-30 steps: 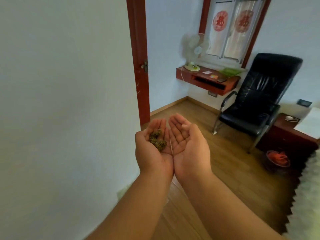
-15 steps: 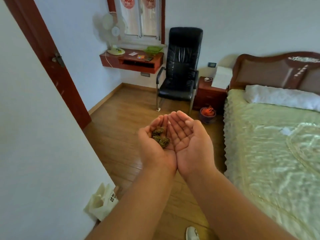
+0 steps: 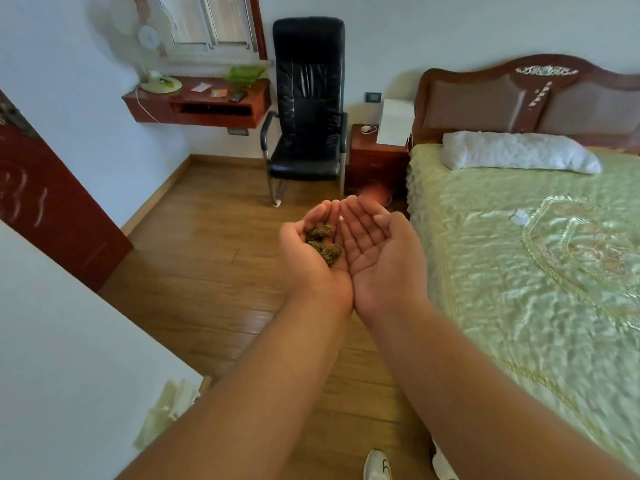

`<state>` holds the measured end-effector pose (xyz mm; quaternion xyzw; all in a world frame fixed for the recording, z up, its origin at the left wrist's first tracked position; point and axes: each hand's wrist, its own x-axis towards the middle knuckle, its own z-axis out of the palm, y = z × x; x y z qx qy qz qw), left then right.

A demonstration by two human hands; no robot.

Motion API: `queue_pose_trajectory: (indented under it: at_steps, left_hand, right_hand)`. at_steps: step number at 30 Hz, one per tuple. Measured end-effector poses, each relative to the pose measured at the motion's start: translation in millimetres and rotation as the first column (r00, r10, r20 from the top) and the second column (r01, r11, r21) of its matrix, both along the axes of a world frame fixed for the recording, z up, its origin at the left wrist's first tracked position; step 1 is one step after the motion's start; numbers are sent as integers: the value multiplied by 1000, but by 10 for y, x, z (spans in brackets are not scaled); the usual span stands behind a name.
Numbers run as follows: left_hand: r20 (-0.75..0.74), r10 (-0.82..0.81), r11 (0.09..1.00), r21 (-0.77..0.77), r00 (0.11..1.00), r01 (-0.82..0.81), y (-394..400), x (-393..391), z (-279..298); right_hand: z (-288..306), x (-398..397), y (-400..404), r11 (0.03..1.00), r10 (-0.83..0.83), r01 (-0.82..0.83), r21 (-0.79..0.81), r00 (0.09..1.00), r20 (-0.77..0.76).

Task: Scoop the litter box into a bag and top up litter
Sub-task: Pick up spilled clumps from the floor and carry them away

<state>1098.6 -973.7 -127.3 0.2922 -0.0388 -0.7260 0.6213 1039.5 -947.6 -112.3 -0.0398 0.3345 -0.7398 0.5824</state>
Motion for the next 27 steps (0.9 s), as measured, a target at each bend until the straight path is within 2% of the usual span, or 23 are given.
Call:
queue_pose_trajectory:
  at_steps: [12, 19, 27]
  left_hand:
    - [-17, 27, 999, -25, 999, -28, -773, -927, -28]
    - [-12, -32, 999, 12, 999, 32, -1272, -1360, -125]
    - [-36, -137, 990, 40, 990, 138, -2283, -1624, -286]
  right_hand:
    - [-53, -942, -793, 998, 27, -28, -58, 1000, -3]
    - [-169, -1358, -1273, 997, -37, 38, -60, 999, 25]
    - [-350, -1583, -2246, 983, -178, 179, -47, 984, 21]
